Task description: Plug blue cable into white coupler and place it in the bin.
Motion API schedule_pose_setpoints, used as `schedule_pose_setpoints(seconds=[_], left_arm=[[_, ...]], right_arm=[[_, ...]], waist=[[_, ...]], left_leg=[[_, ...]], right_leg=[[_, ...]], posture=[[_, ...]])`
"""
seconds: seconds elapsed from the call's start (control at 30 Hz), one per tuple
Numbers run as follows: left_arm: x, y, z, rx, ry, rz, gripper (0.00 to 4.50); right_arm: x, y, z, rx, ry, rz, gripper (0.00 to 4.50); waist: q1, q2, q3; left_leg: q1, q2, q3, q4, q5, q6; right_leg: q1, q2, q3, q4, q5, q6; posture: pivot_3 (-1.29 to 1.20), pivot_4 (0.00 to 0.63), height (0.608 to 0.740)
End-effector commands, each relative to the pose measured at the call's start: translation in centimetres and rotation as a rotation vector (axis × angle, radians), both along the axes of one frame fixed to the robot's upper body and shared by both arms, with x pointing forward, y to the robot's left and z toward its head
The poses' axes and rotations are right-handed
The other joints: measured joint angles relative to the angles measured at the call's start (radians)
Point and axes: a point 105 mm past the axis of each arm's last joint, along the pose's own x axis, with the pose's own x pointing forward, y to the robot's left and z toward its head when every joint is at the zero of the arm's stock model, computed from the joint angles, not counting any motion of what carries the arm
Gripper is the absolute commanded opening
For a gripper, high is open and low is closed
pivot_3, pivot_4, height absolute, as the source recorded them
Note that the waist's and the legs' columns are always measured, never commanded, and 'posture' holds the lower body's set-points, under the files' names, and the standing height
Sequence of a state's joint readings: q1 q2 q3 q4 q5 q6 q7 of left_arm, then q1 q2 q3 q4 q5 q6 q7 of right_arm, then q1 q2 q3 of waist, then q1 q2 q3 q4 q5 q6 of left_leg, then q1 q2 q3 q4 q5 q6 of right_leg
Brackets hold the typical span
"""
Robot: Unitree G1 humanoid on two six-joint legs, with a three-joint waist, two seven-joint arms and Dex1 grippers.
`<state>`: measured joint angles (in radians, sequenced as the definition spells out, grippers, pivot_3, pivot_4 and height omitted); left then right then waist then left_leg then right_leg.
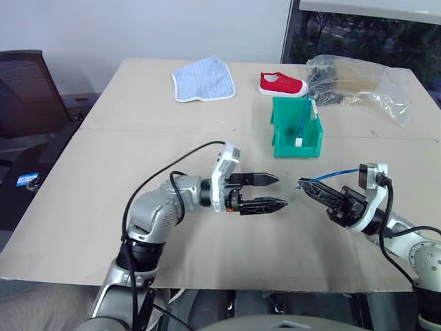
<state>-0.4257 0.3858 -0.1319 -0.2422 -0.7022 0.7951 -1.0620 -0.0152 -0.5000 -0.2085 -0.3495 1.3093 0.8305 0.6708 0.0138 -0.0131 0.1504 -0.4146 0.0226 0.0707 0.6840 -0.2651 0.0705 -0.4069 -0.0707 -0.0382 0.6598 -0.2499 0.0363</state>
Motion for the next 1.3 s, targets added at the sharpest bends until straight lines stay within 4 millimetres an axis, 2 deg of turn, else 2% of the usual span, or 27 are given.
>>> schedule_pose_setpoints(seconds=[0.03, 0.13, 0.23, 0.33, 0.47, 0.57, 0.7, 0.87, 1.0, 1.13, 1.3], left_arm=[[-1.1, 1.7, 2.4, 0.029, -0.185, 0.095, 4.48], [-0.1, 3.2, 3.6, 0.036, -0.282, 0.294, 4.48], [2.7, 7.5, 4.7, 0.052, -0.436, 0.731, 4.48], [2.2, 10.1, 3.6, 0.149, -0.555, 0.948, 4.48], [0.8, 13.5, 0.4, 0.285, -0.568, 1.256, 4.48], [0.0, 15.0, -1.7, 0.364, -0.534, 1.373, 4.48], [-0.2, 16.0, -4.6, 0.442, -0.479, 1.444, 4.48], [0.7, 15.0, -6.4, 0.442, -0.425, 1.414, 4.48], [1.6, 14.8, -7.2, 0.455, -0.406, 1.380, 4.48], [2.3, 16.4, -7.9, 0.472, -0.377, 1.405, 4.48], [2.8, 16.8, -8.2, 0.446, -0.366, 1.374, 4.48]], right_arm=[[0.2, -0.7, 0.9, 0.010, -0.034, 0.008, 0.00], [0.8, -1.1, 0.7, -0.013, -0.045, -0.013, 0.00], [1.4, -1.6, 0.8, -0.041, -0.072, -0.036, 0.00], [1.6, -1.7, 0.6, -0.077, -0.093, -0.035, 0.00], [2.2, -1.6, 0.9, -0.081, -0.122, -0.042, 0.00], [2.3, -1.4, 1.2, -0.083, -0.138, -0.042, 0.00], [2.6, -1.1, 1.2, -0.098, -0.157, -0.052, 0.00], [2.9, -0.9, 1.1, -0.106, -0.163, -0.070, 0.00], [3.1, -1.1, 1.1, -0.115, -0.169, -0.097, 0.00], [3.1, -1.3, 0.9, -0.124, -0.167, -0.121, 0.00], [3.0, -1.4, 0.6, -0.128, -0.164, -0.139, 0.00]], waist=[[-0.004, 0.000, 0.001], [0.000, 0.000, 0.001], [0.000, 0.000, 0.001], [-0.003, 0.000, 0.001], [0.001, 0.000, 0.001], [0.006, 0.000, 0.001], [0.002, 0.000, 0.001], [0.001, 0.000, 0.001], [-0.001, 0.000, 0.001], [-0.001, 0.000, 0.001], [-0.001, 0.000, 0.001]], left_leg=[[0.000, 0.000, 0.000, 0.000, 0.000, 0.000], [0.000, 0.000, 0.001, -0.001, 0.000, 0.000], [0.000, 0.000, 0.001, -0.001, 0.000, 0.000], [0.000, 0.000, 0.001, -0.001, 0.000, 0.000], [-0.001, 0.000, 0.002, -0.003, 0.000, 0.000], [0.000, 0.000, 0.002, -0.004, -0.001, 0.000], [-0.001, 0.000, 0.002, -0.004, -0.001, 0.000], [-0.001, 0.000, 0.002, -0.005, -0.001, -0.001], [-0.002, 0.000, 0.002, -0.007, -0.001, 0.000], [-0.002, 0.000, 0.003, -0.010, 0.000, 0.000], [-0.001, 0.000, 0.003, -0.012, 0.000, 0.000]], right_leg=[[0.000, 0.000, 0.000, 0.000, 0.000, 0.000], [0.000, -0.001, 0.000, -0.001, 0.000, 0.000], [0.000, -0.001, 0.000, -0.001, 0.000, 0.000], [0.000, -0.001, 0.001, -0.002, 0.000, 0.000], [-0.001, -0.003, 0.000, -0.003, 0.000, 0.000], [-0.001, -0.004, 0.000, -0.003, -0.001, -0.002], [-0.001, -0.007, -0.001, -0.003, -0.001, -0.004], [-0.003, -0.008, -0.002, -0.003, -0.001, -0.004], [-0.003, -0.008, -0.002, -0.004, -0.001, -0.004], [-0.004, -0.008, -0.002, -0.005, -0.001, -0.004], [-0.004, -0.008, -0.003, -0.005, -0.001, -0.004]], posture=[[0.00, 0.150, 0.740], [0.00, 0.150, 0.740], [0.00, 0.150, 0.740], [0.00, 0.150, 0.740], [0.00, 0.150, 0.740], [0.00, 0.150, 0.740], [0.00, 0.150, 0.740], [0.00, 0.150, 0.740], [0.00, 0.150, 0.740], [0.00, 0.150, 0.740], [0.00, 0.150, 0.740]])
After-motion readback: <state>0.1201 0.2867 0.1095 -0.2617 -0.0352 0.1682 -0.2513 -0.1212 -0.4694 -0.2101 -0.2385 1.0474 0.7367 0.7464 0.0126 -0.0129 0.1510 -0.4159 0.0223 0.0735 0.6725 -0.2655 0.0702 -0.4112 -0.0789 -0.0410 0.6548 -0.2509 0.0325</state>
